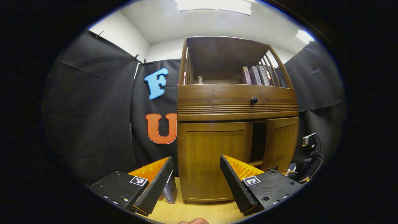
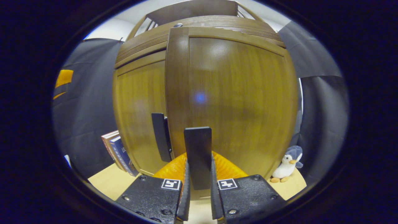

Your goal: Open the right door of the double-door shoe cabinet with the right hand, and open the left door with the left hand.

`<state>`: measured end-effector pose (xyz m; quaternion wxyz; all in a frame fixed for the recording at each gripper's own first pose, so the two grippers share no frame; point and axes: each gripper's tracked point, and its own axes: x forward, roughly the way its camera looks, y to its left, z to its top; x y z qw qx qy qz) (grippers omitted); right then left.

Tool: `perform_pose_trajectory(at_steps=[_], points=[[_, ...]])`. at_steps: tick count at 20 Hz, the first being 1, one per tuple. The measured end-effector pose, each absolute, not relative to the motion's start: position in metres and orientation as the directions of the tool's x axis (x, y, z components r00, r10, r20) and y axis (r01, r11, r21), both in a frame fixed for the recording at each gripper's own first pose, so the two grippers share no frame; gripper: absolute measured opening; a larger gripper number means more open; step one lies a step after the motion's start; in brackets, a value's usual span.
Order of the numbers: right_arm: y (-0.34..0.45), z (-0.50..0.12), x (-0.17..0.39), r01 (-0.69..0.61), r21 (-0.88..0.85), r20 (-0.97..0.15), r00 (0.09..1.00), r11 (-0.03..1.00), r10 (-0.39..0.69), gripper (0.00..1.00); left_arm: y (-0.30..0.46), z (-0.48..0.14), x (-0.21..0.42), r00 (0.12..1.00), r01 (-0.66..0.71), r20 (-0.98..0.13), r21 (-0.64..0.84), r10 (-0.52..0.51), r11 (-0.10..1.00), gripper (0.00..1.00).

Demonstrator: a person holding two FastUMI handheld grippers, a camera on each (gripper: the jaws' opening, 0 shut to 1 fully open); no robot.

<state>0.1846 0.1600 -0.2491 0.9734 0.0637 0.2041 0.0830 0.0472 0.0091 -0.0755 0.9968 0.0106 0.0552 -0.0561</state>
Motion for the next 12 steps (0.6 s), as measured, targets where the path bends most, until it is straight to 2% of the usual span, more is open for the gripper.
perform_pose_trajectory(at_steps=[1, 12], points=[[0.161, -0.249, 0.183, -0.139, 0.164, -0.388, 0.901, 0.977, 0.194, 0.3, 0.005, -0.078, 0.048, 0.986, 0.122, -0.116, 0.012, -0.12, 0.992, 0.95], [0.16, -0.248, 0.185, -0.152, 0.169, -0.386, 0.899, 0.974, 0.208, 0.29, -0.047, -0.124, 0.063, 0.964, 0.208, -0.172, 0.011, -0.203, 0.978, 0.95]])
